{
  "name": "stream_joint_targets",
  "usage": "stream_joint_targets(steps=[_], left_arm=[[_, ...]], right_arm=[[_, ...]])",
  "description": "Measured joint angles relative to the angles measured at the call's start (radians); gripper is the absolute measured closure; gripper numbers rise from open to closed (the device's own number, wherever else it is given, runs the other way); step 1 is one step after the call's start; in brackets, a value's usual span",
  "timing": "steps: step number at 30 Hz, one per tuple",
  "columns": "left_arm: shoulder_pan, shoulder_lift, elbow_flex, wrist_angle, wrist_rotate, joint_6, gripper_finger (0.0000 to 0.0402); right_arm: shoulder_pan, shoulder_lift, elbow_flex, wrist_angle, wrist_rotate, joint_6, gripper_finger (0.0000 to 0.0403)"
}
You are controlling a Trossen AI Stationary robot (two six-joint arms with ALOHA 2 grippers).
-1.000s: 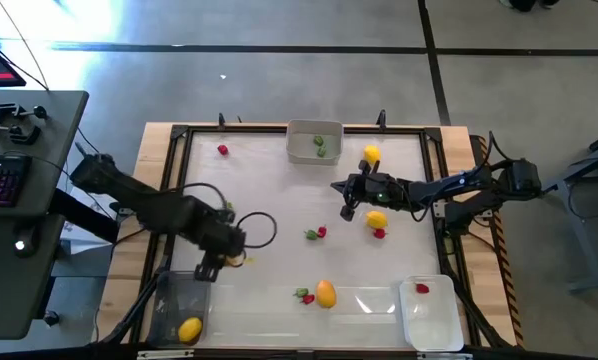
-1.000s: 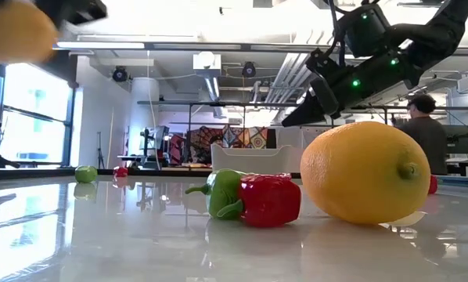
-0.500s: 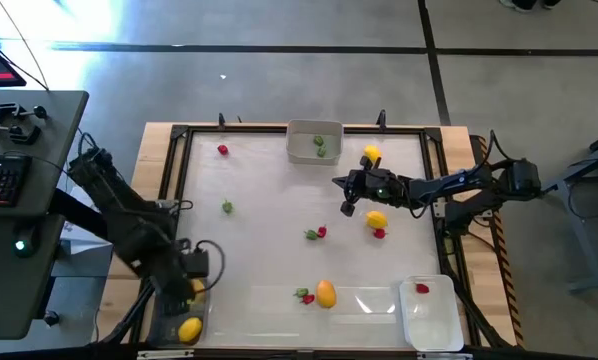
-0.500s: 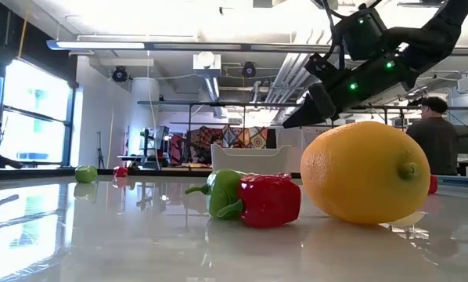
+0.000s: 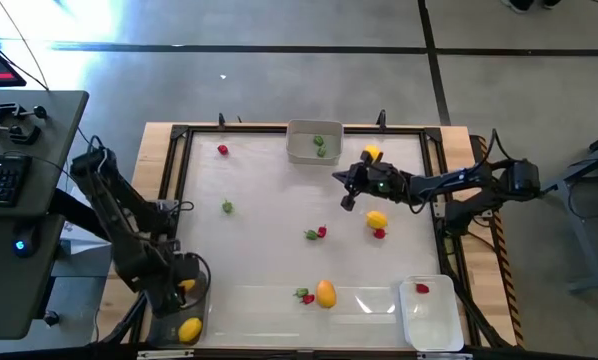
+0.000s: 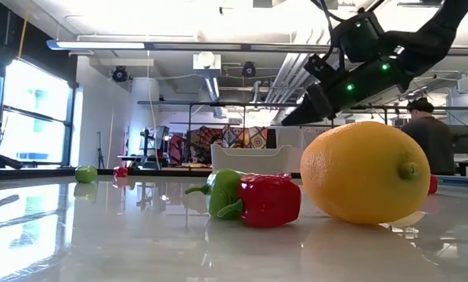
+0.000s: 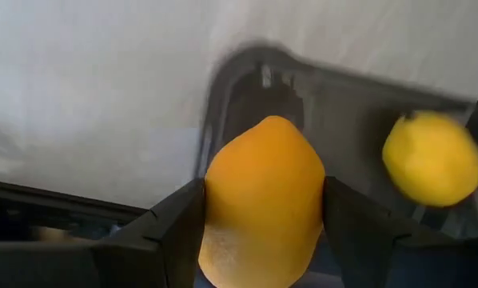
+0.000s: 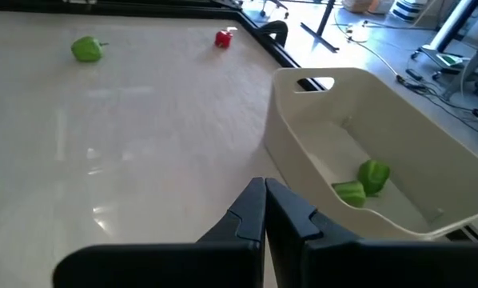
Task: Sort produce into baskets
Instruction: Put the lemon into the black bin
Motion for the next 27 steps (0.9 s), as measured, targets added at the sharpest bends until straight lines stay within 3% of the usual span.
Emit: stream_joint_targets(steps=[5, 10, 15, 21, 27], left_arm=[[-0.008, 0.000, -0.089, 0.107, 0.085, -0.024, 0.0195], [-0.008, 0.000, -0.144, 0.214, 0.079, -0.018, 0.0195], [-0.003, 0.000, -0.155, 0.300, 0.128, -0.009, 0.0195], [0.044, 0.000, -0.156, 0.389, 0.249, -0.124, 0.0195], [0.092, -0.001, -0.203, 0.531, 0.301, -0.163, 0.0195]], right_arm=[[-0.002, 0.000, 0.000, -0.002, -0.001, 0.006, 0.0403], [-0.002, 0.000, 0.000, -0.002, -0.001, 0.016, 0.0403], [-0.002, 0.000, 0.000, -0.003, -0.001, 0.027, 0.0403], [-0.002, 0.000, 0.000, -0.003, -0.001, 0.027, 0.0403], [-0.002, 0.000, 0.000, -0.003, -0.001, 0.026, 0.0403]])
